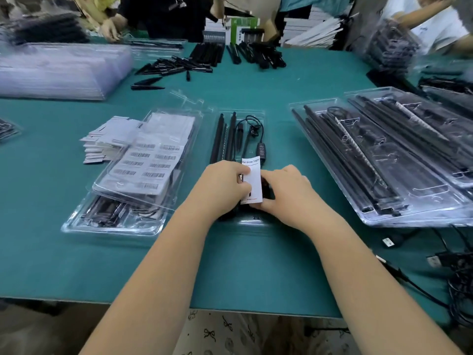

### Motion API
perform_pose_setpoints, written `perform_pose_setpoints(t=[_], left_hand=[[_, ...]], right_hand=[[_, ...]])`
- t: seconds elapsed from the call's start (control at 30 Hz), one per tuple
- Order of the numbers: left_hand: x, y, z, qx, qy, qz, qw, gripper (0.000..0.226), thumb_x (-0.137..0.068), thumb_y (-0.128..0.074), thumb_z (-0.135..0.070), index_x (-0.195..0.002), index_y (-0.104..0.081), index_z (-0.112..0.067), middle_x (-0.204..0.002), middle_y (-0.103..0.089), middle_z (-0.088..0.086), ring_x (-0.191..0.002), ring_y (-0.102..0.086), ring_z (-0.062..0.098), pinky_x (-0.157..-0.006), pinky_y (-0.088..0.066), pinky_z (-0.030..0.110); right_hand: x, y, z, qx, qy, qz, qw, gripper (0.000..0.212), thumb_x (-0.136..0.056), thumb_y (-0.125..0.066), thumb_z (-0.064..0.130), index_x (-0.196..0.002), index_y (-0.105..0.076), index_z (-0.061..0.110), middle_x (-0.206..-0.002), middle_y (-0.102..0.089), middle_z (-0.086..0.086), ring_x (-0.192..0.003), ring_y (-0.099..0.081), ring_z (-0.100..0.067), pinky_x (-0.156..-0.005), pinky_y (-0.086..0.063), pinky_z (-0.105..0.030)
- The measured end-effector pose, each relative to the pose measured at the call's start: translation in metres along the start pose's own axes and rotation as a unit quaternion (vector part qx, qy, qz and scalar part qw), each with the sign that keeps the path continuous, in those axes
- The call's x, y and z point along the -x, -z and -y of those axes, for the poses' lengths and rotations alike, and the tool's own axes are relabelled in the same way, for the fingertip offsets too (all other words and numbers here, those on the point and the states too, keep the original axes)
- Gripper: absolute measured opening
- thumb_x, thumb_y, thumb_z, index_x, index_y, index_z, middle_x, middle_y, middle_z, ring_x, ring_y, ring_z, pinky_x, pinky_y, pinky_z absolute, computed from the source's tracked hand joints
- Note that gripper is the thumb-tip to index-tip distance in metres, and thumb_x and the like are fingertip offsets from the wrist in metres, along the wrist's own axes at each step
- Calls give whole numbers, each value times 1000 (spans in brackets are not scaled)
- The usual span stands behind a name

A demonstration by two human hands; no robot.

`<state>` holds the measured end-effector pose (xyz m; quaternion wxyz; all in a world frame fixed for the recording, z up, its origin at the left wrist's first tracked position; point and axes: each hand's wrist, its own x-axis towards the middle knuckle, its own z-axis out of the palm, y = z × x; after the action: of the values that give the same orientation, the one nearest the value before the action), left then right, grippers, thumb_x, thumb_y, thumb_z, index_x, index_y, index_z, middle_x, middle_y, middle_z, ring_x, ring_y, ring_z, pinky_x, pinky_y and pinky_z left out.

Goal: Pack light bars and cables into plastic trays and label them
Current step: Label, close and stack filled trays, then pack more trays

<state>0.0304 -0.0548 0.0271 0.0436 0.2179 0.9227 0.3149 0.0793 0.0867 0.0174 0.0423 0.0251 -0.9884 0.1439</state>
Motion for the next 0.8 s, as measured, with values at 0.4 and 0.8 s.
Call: perform_pose_setpoints(t=[0.4, 0.8], left_hand=[[-3, -3, 5, -116, -82, 51, 989, 26, -95, -51, -30, -94, -71, -12, -103, -48, 2, -95, -52, 21, -85, -42, 35], [-5, -10, 7, -83, -51, -51, 994, 35, -92, -54, -25, -127, -59, -22, -117, -48, 0, -102, -52, 18, -80, -41, 27]], right_hand=[[6, -9, -17, -97, -14, -45, 994, 28, -91, -56, 35, -113, -64, 20, -140, -44, 6, -128, -30, -17, -100, -24, -26], [5, -12, -9, 54, -10, -54, 997, 36, -94, -35, 50, -84, -59, 27, -97, -60, 19, -107, -40, -16, -87, -20, -29]])
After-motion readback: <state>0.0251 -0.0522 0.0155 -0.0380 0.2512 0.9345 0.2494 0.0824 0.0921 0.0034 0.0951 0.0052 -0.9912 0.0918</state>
